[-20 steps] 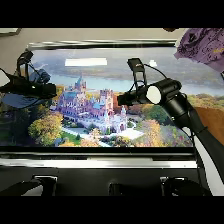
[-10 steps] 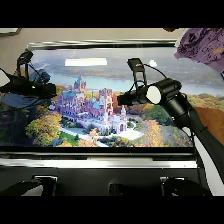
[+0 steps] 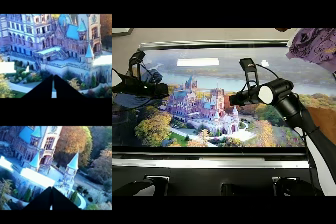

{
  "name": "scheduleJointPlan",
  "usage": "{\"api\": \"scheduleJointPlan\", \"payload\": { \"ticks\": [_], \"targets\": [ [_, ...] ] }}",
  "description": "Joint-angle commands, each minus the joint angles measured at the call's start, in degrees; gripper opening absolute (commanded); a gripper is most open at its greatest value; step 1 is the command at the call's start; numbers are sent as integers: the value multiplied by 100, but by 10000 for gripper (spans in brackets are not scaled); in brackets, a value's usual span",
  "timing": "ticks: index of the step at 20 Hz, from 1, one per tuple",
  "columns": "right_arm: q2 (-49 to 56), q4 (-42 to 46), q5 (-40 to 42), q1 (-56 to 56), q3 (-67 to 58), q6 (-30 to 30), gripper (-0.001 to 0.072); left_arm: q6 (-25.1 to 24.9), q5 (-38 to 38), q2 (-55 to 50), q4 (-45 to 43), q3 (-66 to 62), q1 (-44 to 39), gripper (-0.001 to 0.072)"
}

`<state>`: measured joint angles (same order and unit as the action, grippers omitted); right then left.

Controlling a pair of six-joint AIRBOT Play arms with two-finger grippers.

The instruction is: Fold the clothes and pants, and hang the long-sleeved shirts on hangers.

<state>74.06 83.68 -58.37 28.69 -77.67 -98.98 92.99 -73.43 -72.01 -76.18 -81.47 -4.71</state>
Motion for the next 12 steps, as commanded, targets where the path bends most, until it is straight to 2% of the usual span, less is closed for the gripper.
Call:
{"api": "scheduleJointPlan", "payload": {
  "ticks": [1, 2, 4, 6, 9, 12],
  "targets": [
    [4, -2, -2, 4, -4, -2, 34, 442, -39, -37, -356, 2, 4, 652],
    [2, -4, -2, 4, -4, -2, 34, 962, -46, -61, -824, 0, 20, 720],
    [2, -2, -2, 4, -4, -2, 34, 1779, 96, -96, -1912, -2, 229, 720],
    [2, -4, -2, 4, -4, -2, 34, 2323, 603, -190, -2282, 0, 739, 720],
    [2, -4, -2, 4, -4, -4, 33, 2409, 1493, -710, -2107, 0, 1576, 720],
    [2, -4, 0, 4, -4, -4, 34, 2409, 2168, -1410, -2107, 0, 2079, 720]
  ]
}}
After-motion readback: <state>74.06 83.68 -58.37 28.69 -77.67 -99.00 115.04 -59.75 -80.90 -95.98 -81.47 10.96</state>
